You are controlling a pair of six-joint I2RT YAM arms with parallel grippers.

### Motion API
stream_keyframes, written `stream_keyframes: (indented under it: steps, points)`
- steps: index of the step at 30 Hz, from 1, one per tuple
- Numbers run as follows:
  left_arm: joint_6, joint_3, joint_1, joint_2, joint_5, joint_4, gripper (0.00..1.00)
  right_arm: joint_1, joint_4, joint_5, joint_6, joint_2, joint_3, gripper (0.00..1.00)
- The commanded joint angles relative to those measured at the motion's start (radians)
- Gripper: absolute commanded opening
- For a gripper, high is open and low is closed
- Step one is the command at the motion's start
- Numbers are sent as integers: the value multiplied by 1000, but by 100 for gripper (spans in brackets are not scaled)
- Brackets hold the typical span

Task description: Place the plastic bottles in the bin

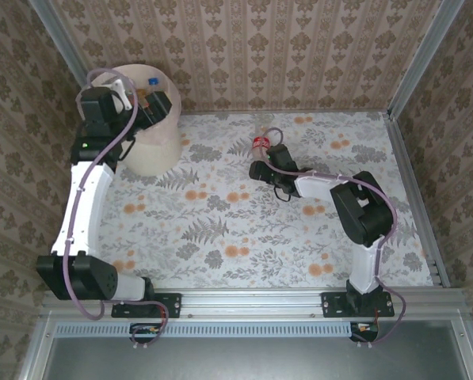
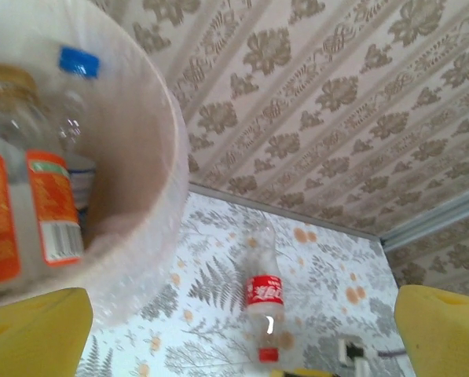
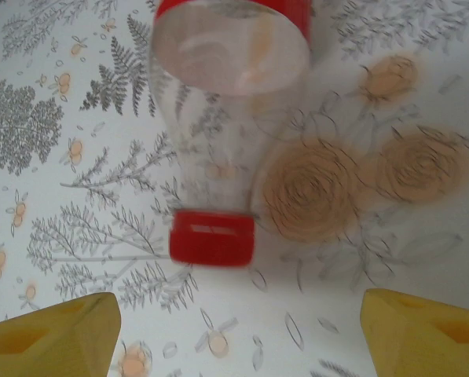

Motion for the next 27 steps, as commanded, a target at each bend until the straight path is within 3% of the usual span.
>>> stream_keyframes:
  steps: [1,5,16,27]
  points:
    - [-42,-49,-13,-40,1,47,100,-3,-77,28,10,64,95,77]
    - [-7,-55,-13,-63,-60,-15,100,-5,-119,79,20,128,168,72]
    - [21,-74,-1,-91,-81,-45,100,-3,-235,102,21,227,300,61]
    - [2,-97,1,-90,-47,-35,100,-3,-97,70,-40,112,171,32]
